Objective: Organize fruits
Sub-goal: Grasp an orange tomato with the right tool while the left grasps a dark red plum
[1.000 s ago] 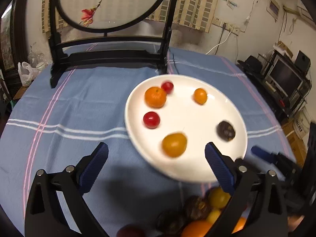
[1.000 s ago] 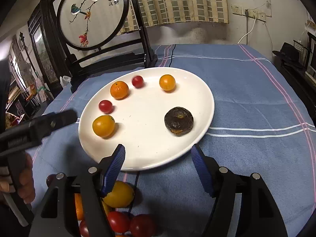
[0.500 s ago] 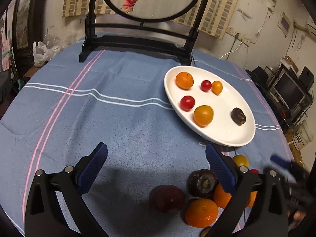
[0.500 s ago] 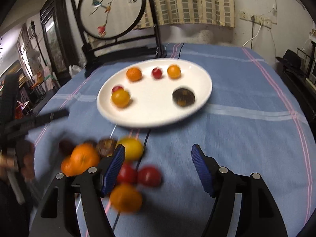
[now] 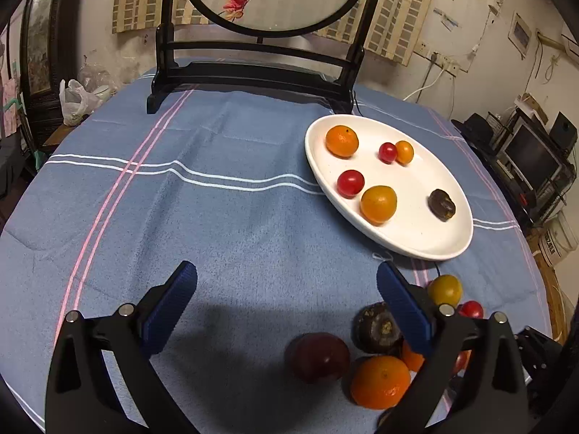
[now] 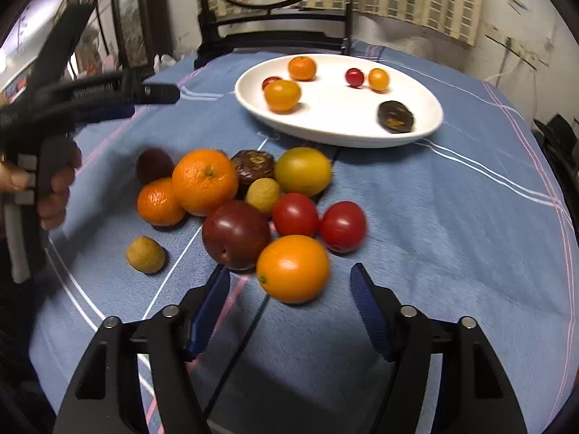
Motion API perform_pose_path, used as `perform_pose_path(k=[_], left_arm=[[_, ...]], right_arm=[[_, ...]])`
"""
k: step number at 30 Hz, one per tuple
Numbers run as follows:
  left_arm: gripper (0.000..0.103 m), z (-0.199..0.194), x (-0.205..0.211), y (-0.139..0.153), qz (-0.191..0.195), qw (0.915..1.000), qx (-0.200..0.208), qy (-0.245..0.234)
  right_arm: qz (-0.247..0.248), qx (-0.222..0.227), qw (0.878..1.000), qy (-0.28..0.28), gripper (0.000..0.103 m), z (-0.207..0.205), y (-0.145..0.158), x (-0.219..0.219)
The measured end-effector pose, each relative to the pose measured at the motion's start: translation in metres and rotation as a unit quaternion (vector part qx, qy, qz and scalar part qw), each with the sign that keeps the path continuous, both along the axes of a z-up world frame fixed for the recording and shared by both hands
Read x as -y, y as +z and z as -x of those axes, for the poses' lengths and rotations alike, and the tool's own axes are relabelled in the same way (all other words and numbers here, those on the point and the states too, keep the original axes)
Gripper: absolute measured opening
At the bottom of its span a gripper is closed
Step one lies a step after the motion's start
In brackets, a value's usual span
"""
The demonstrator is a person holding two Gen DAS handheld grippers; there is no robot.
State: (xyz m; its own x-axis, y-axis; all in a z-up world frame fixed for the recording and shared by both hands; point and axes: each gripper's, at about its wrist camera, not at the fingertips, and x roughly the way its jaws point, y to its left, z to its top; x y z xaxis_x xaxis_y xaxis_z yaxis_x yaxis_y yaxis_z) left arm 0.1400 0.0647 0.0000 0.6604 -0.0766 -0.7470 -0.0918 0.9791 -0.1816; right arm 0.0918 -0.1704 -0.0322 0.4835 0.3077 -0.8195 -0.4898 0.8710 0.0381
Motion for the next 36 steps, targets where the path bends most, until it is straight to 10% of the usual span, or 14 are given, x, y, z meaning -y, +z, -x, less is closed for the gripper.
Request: perform_pose_path(k=[8,27,36], left_arm=[[0.098,0.001,-0.002,-0.005,-0.007,0.9995,-0.022,-0.021],[0.097,0.036,0.002,-0.028,-0.041,0.9947,-0.034,-0.088],[0.060,0.029,0.023,-0.036,-0.016,0.9934,-0.033,-0.109]], right_arm=[[-0.002,0.004,1.000,-0.031,0.040,0.007,0.000,0.006],[-0.026,-0.002,0.999,-0.019,0.040,0.027,0.005,0.010],[-0.043,-0.007,0.999,-0.012,0.040,0.029,0.003,0.006]])
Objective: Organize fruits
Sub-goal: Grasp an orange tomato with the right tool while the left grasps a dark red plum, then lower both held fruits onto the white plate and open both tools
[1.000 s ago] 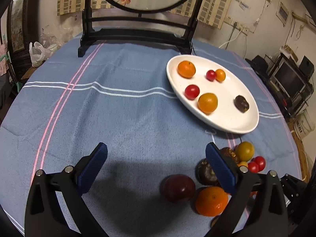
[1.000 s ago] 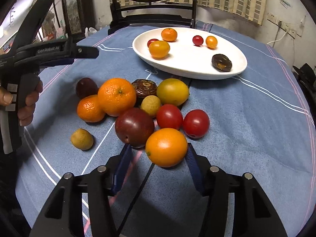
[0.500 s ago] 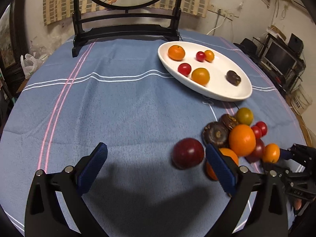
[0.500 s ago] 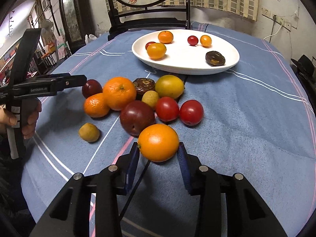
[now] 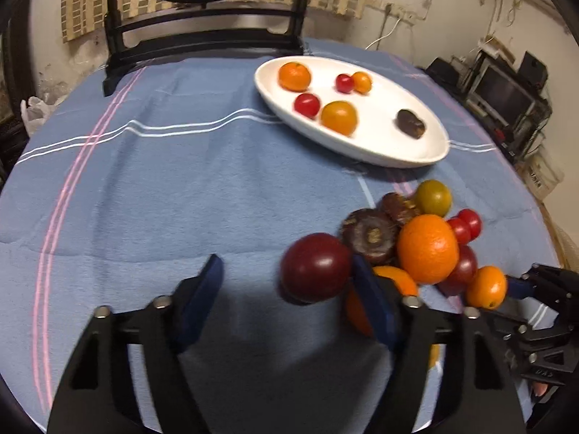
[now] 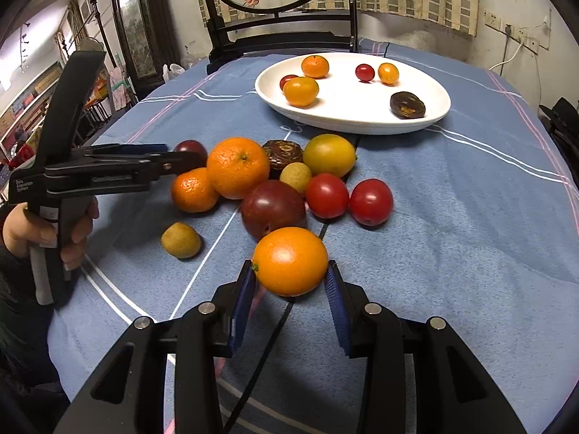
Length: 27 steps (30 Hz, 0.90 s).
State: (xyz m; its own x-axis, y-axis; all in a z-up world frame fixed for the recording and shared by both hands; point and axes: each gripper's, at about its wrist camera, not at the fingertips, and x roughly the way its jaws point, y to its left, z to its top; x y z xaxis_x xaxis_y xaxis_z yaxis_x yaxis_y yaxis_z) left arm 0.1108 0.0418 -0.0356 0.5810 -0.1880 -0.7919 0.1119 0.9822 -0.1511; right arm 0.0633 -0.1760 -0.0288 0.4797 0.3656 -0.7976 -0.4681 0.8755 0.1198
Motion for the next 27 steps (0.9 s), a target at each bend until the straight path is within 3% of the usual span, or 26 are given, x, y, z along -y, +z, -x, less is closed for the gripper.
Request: perform_pose_path(k=[3,11,19,22,27], left_arm=[[0.039,0.001,0.002,0.000,0.026,0.9996,-0.001,-0.014],[0.039,-0.002,-0.006,0.002,0.071,0.9974,-0.015,0.001],[0.039,-0.013,-0.014,0.034,0.086,0.9957,0.014,0.031],[0.039,-0.033,0.001,0.053,0.076,0.9967,0.020,0.021],[0.039,-0.079,0.034,0.072,0.072,0.9970,0.027,-0.003]], right_arm=[[-0.004,0.002,1.000,-0.003,0.040,0.000,0.001,0.003],[-0.023,0.019,1.000,-0.010,0.040,-0.003,0.015,0.011],[-0.028,0.083,0.996,-0.010,0.040,-0.029,0.062,0.008],[-0.030,0.095,0.995,-0.016,0.040,-0.051,0.075,0.002],[-0.073,0.071,0.994,-0.042,0.040,-0.094,0.071,-0.001]])
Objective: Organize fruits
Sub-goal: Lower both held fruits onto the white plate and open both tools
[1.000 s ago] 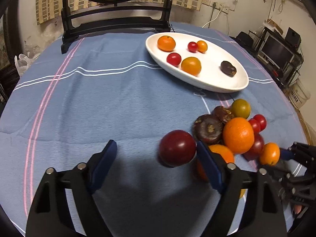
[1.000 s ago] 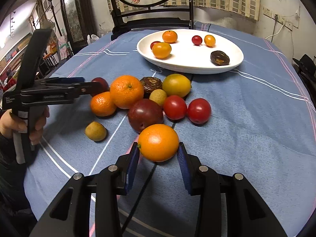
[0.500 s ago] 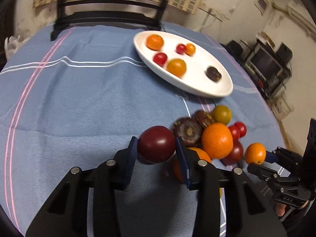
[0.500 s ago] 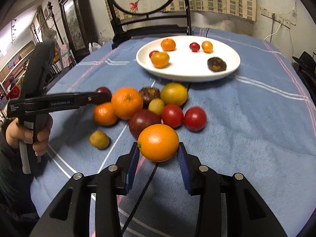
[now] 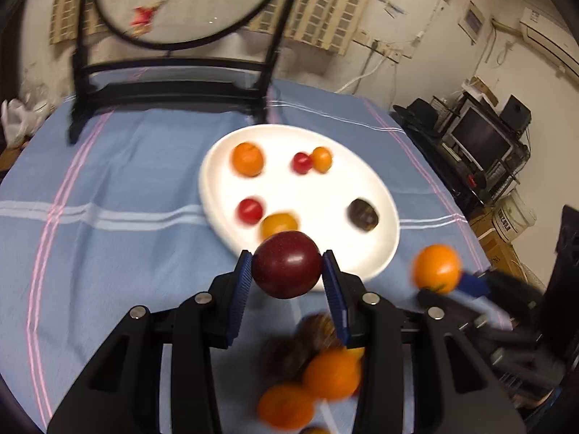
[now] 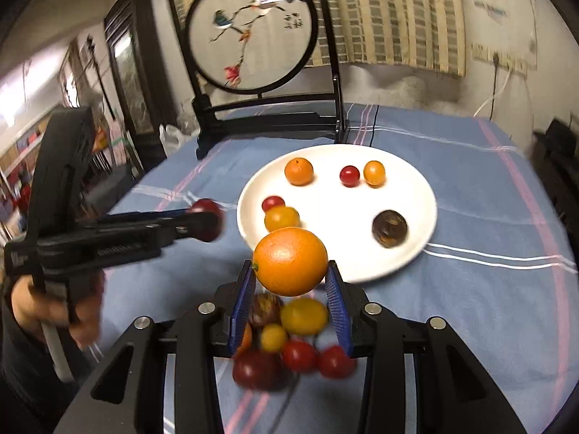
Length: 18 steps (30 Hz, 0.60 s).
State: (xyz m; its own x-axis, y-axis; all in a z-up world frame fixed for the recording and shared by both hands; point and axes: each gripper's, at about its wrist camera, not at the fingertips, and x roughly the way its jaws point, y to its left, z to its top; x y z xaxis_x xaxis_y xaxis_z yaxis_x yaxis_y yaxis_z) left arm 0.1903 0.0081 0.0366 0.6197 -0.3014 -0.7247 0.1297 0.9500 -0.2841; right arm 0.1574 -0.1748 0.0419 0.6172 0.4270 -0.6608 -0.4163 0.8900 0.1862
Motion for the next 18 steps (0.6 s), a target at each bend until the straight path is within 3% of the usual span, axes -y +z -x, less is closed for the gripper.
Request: perform_pose_path(k=[2,7,13,14,15,16,18], left_arm=[[0.039,-0.020,0.013,0.001,-0.003,1.0000,0.000,-0.003],[0.039,-0.058,0.036,-0.009,-0.006,0.9999,-0.011,0.000],[0.040,-0.087,0.052,-0.037,-0.002,0.9989,-0.047,0.002],[0.046,-0.089,0.052,-0.040,0.003,0.9988,-0.049,0.004],[0.055,-0.089,0.052,-0.040,0.011,0.9989,-0.045,0.008],[0.060,-0.086,0.051,-0.038,0.014,0.9991,-0.039,0.009],[0.075,-0.076,0.048,-0.030,0.007,0.9996,-0.019,0.018]], right_arm=[[0.002,-0.006,1.000,-0.024,0.040,-0.013,-0.011,0.001],[-0.035,-0.071,0.995,-0.062,0.040,-0.042,-0.045,0.026],[-0.045,-0.056,0.994,-0.083,0.043,-0.046,-0.050,0.032],[-0.044,-0.046,0.994,-0.089,0.049,-0.046,-0.051,0.032],[-0.041,-0.044,0.994,-0.094,0.069,-0.047,-0.052,0.032],[-0.037,-0.045,0.993,-0.098,0.074,-0.047,-0.053,0.032],[-0.036,-0.056,0.994,-0.091,0.074,-0.048,-0.055,0.031]])
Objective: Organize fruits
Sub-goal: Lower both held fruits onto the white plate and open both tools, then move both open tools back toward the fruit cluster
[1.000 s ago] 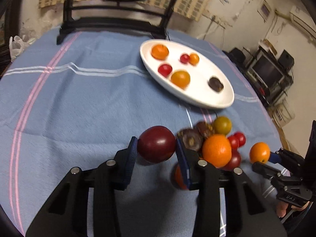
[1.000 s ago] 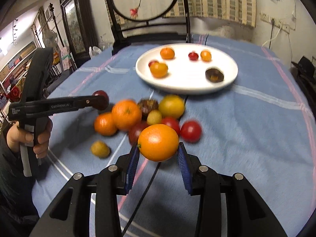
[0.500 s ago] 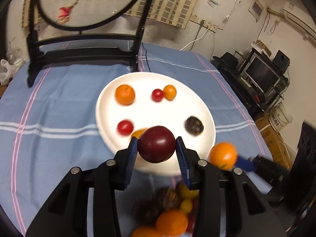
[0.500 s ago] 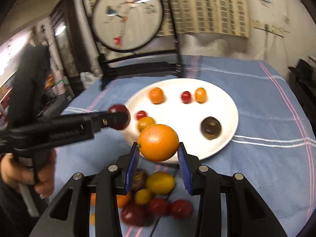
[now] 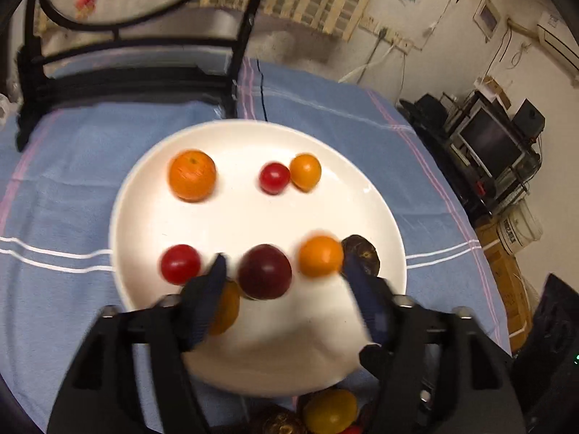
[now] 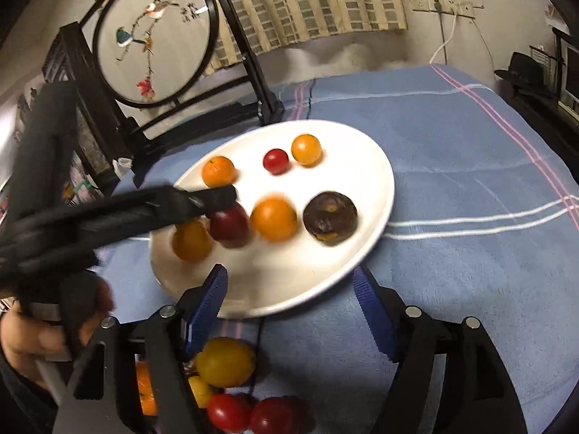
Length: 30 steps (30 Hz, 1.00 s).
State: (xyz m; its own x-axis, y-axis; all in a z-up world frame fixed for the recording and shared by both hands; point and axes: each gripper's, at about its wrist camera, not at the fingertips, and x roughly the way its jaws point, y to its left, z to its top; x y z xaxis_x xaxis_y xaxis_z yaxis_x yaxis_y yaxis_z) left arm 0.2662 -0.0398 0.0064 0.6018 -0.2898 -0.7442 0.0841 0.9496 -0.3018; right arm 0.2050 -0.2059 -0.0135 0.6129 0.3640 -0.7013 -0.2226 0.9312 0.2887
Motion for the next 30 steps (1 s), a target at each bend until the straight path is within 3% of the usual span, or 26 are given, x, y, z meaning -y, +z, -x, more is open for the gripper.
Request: perform_pose_path(k=[4,6,9,15,21,30], left_arm=[[0.080,0.031,-0.016,0.016,-0.003,0.9993,0.036,0.008],[0.087,0.048,-0.026,0.019,-0.003,0.9987,0.045,0.024],[0.089,0.070,-0.041,0.021,-0.010,0.9979,0.052,0.038],[0.092,0.108,-0.072,0.009,0.011,0.9971,0.043,0.062],[0.092,0.127,-0.083,-0.021,0.021,0.9972,-0.003,0.072],[0.092,0.156,-0.075,-0.022,-0.008,0.9982,0.004,0.059]], right_arm=[[0.012,0.011,1.000,0.011,0.074,0.007,0.004,-0.004],[0.016,0.015,1.000,0.010,0.074,0.010,0.006,-0.004],[0.013,0.014,1.000,0.012,0.074,0.014,0.007,0.000],[0.013,0.021,1.000,0.015,0.074,0.024,0.015,0.001],[0.041,0.040,0.997,0.044,0.074,0.052,0.017,0.006],[0.101,0.036,0.989,0.106,0.074,0.085,0.006,0.018]])
